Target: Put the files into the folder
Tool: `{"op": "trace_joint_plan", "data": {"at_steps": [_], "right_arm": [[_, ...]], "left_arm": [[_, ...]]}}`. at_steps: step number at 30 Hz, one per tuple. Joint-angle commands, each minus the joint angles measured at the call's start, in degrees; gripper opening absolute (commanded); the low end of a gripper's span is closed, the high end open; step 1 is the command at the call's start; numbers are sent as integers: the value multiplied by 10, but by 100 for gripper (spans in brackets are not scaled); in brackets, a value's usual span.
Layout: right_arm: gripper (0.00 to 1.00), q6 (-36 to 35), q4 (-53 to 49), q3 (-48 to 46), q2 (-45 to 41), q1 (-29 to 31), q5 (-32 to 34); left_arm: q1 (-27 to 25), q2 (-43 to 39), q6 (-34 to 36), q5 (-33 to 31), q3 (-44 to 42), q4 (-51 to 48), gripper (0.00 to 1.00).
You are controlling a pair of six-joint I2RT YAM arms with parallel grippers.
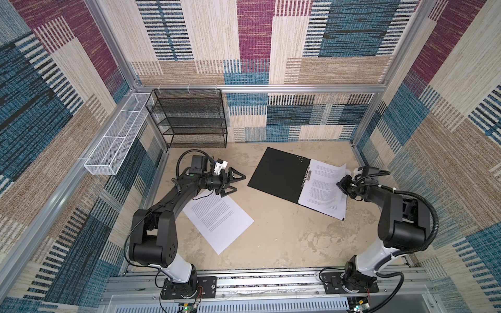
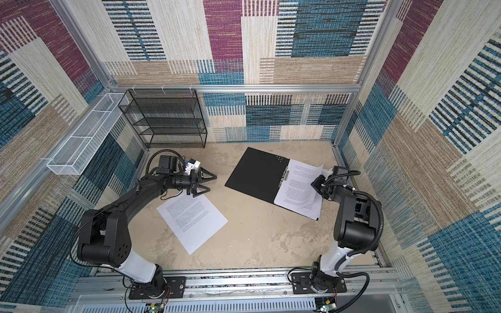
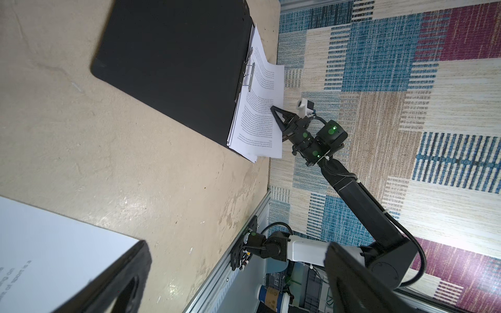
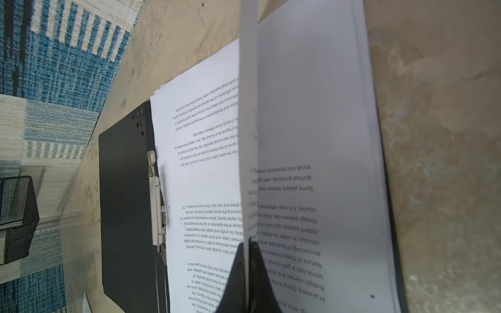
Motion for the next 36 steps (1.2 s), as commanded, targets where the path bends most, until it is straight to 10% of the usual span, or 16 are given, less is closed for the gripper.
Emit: {"op": "trace_joint_plan", "data": {"at_steps": [1,9,20,28,33,36], "right_arm": [[0,8,21,-3,2,6,-10],[5,4,17,-8,-3,9,-5],[100,18,-18,-2,-29,9,33],[100,32,-107,22,-81,9,199],[100,-1,-87,11,-148,18,217],[100,-24,-70,13,-166,74,168]], "left_arm": [[0,2,-4,15,0,10,100],[1,3,-7,16,-2,12,100],[4,0,-7,16,-3,12,100],[36,-6,26,-33,12,-49,100],[53,-22,84,-267,54,-218,100],[90,-49,49,-302,5,-210,100]]}}
